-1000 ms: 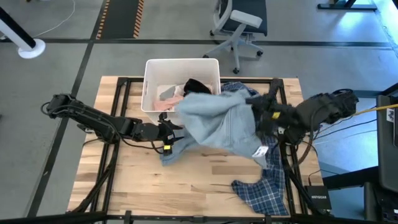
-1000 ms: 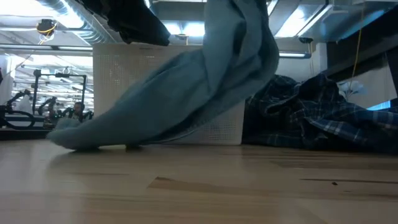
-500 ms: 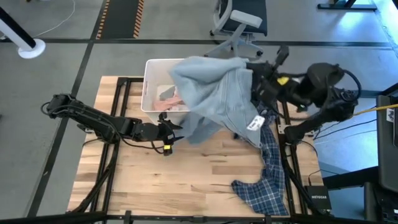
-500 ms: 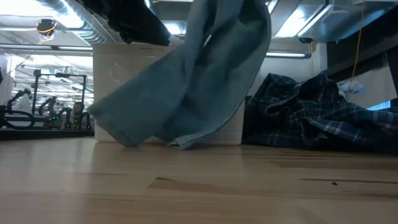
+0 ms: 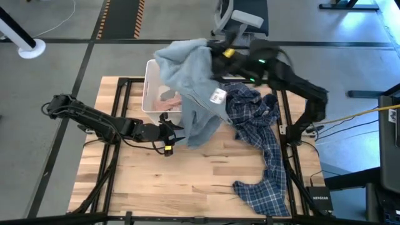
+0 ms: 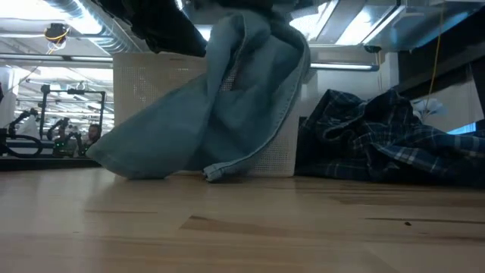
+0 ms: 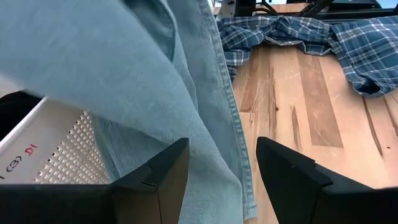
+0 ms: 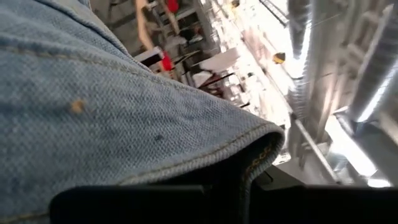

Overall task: Sort clothes
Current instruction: Put the blue jeans into the white bin

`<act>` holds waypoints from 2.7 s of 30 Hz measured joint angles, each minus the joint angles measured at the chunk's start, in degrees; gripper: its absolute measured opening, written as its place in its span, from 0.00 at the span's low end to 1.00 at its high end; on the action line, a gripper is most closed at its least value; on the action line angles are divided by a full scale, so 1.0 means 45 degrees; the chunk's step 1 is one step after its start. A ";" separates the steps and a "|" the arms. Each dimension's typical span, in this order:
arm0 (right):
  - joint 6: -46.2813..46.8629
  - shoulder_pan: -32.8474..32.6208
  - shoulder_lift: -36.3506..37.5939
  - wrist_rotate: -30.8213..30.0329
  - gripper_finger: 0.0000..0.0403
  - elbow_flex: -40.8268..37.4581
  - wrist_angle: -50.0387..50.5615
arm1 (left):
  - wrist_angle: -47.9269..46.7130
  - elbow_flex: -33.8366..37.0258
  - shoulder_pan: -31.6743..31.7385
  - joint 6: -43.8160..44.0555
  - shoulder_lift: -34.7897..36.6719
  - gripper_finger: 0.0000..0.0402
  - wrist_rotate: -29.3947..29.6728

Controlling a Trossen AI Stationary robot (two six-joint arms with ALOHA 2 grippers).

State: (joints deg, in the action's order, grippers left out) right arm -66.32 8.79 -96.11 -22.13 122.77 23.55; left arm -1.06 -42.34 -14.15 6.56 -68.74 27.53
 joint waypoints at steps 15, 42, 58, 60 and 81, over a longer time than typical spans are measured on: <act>0.0994 0.2271 -0.3762 0.2826 0.09 0.0070 0.0487 | -0.0123 -0.0001 0.0000 -0.0223 0.0002 0.45 -0.0005; 0.2632 0.2793 -0.5847 0.1763 0.38 0.0060 0.2067 | -0.0302 -0.0001 0.0000 -0.0551 0.0002 0.45 -0.0010; 0.1204 0.2053 -0.2193 0.0909 0.54 0.0075 0.3183 | -0.0345 -0.0001 0.0000 -0.0600 0.0002 0.45 -0.0010; 0.1290 0.1849 -0.1796 0.0909 0.54 0.0075 0.3712 | -0.0359 -0.0001 0.0000 -0.0600 0.0002 0.45 -0.0010; 0.6746 -0.3863 -0.0628 -0.0271 0.54 -0.0833 1.2813 | -0.0398 -0.0001 0.0000 -0.0541 0.0002 0.45 -0.0010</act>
State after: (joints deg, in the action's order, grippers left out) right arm -35.96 -8.59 -98.94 -23.35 119.03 81.21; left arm -2.85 -42.35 -14.15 4.12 -68.73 27.49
